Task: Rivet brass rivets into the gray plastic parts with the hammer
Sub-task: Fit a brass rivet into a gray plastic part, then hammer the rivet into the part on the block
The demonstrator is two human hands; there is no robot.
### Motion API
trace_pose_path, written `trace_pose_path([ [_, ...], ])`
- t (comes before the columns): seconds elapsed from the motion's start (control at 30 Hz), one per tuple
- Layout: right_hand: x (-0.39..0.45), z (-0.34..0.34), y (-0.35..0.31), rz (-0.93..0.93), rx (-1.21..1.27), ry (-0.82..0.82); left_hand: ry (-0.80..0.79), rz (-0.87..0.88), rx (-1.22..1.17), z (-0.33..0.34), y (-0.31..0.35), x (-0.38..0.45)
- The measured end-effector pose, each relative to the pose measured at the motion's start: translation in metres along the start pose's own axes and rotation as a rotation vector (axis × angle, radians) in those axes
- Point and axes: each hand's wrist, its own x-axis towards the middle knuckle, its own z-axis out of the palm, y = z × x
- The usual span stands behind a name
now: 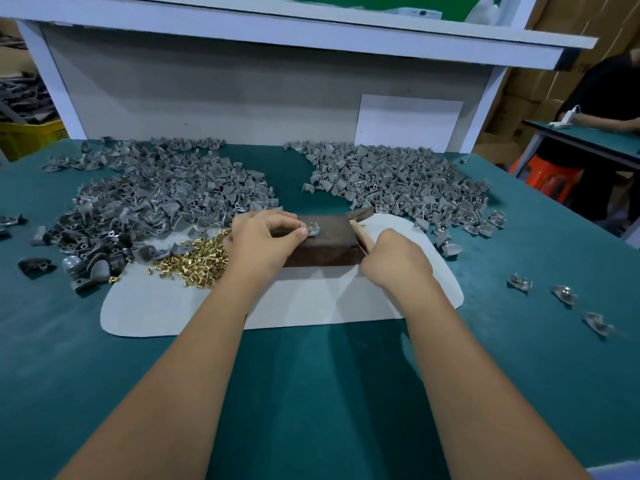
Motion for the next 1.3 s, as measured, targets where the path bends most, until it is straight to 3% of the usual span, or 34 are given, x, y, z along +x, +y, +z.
trace_pose_path([
  [0.17, -0.004, -0.018, 0.006, -0.069, -0.057, 0.181, 0.007, -0.002, -0.034, 0.000, -0.001, 0.001],
  [0.37, -0.031, -0.041, 0.015, -0.176, 0.231, 0.350, -0.009, -0.013, -0.053, 0.000, 0.002, 0.000],
  [0.53, -0.055, -0.045, 0.009, -0.219, 0.196, 0.242, -0.005, -0.018, -0.028, -0.003, 0.009, -0.002],
  [0.73, -0.059, -0.039, 0.001, -0.255, 0.135, 0.329, -0.049, -0.074, -0.043, -0.004, 0.013, -0.004],
  [1.07, -0.034, -0.007, -0.006, -0.141, 0.298, 0.233, -0.221, -0.002, -0.005, -0.003, 0.005, 0.002],
  [1.3, -0.033, -0.002, -0.009, -0.129, 0.357, 0.208, -0.161, 0.015, 0.162, -0.003, 0.005, 0.003],
])
